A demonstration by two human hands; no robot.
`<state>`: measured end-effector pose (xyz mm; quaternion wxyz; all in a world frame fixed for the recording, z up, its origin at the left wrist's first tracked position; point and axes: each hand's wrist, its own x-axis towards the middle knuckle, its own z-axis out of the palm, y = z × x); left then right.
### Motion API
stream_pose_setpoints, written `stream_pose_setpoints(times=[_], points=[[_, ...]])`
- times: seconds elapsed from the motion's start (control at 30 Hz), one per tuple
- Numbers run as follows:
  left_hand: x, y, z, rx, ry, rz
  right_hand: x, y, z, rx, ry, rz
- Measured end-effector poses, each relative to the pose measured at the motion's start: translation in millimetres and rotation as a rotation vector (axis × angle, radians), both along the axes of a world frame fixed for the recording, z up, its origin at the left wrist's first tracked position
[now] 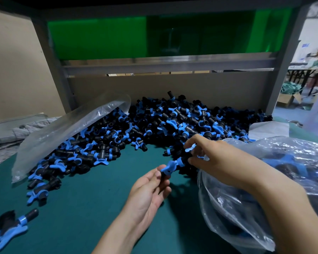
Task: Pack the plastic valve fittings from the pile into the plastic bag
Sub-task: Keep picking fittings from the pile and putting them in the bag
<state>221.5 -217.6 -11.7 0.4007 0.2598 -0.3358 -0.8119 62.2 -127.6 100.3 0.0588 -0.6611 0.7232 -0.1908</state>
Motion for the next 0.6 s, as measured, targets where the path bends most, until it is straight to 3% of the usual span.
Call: stream_pose_setpoints(times=[0.3,0.6], points=[[5.3,-3.8,-7.8,-0.139,-0.118,0.165,-2.8,3.8,15.9,-0.148,0.308,-0.024],[7.8,4.6,7.3,-0.206,-0.057,0.156,1.7,7.3,19.0,-0.559,0.195,-0.050]])
